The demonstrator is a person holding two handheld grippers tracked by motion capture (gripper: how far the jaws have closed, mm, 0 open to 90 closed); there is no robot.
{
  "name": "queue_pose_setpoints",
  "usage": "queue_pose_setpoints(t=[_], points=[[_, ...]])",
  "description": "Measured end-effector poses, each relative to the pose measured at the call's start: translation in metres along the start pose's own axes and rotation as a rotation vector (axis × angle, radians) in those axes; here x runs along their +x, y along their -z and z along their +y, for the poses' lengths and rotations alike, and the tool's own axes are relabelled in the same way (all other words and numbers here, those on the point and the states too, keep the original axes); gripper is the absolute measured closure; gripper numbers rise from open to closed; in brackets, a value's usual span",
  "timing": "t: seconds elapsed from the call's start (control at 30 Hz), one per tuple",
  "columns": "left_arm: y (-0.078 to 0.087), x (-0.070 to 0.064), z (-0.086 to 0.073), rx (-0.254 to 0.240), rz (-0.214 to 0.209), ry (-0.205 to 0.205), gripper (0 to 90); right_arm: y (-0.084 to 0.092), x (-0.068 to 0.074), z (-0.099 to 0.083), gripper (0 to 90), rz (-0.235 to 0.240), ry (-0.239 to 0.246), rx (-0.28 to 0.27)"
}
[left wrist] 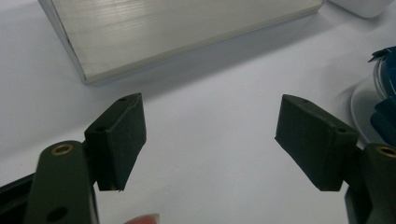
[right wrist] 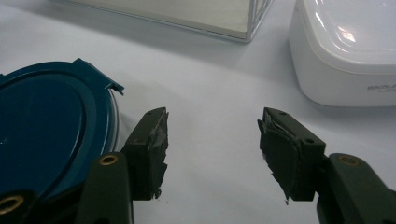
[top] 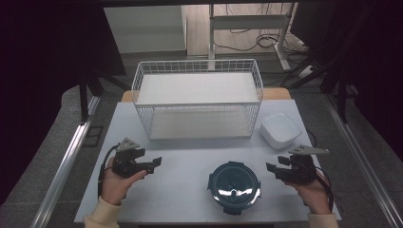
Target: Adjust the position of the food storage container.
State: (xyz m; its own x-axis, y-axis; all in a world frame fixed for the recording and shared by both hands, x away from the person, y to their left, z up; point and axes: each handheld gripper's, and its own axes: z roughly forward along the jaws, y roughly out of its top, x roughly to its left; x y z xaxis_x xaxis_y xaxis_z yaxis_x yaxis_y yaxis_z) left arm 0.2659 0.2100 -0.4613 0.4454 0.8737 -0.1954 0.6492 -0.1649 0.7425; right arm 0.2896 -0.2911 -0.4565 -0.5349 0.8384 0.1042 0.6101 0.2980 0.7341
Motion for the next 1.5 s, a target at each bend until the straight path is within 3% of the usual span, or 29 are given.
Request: queue_pose_setpoints(t=[0.23,0.33,0.53,0.77,0.9,0.93,1.0,1.23,1.5], points=[[-0.001,0.007,-0.001,0.018,-0.014,0.013,25.2,0.009,-0.002,0.000,49.3,0.016,-0.002,0.021],[-0.003,0.006,0.000,0.021,-0.020,0.010,25.1,0.012,0.000,-0.003,50.8,0.005,0.024,0.043],[-0.006,0.007,0.002,0.031,-0.025,0.005,24.5,0.019,0.000,-0.012,54.9,-0.003,0.021,0.062],[-0.007,0.007,0.003,0.032,-0.025,0.000,24.1,0.019,0.002,-0.023,70.7,0.004,0.020,0.114],[-0.007,0.007,0.003,0.032,-0.025,0.000,24.0,0.018,0.006,-0.025,79.6,0.018,0.044,0.145],[-0.007,0.007,0.004,0.033,-0.024,-0.002,24.0,0.016,0.011,-0.028,85.5,0.014,0.080,0.161],[-0.008,0.006,0.003,0.038,-0.023,-0.004,23.9,0.014,0.014,-0.031,88.9,0.024,0.106,0.183],[-0.009,0.005,0.002,0.049,-0.020,-0.013,23.6,0.008,0.030,-0.039,89.4,0.079,0.161,0.258],[-0.009,0.003,0.003,0.047,-0.019,-0.017,23.5,0.004,0.048,-0.044,89.4,0.108,0.209,0.282]])
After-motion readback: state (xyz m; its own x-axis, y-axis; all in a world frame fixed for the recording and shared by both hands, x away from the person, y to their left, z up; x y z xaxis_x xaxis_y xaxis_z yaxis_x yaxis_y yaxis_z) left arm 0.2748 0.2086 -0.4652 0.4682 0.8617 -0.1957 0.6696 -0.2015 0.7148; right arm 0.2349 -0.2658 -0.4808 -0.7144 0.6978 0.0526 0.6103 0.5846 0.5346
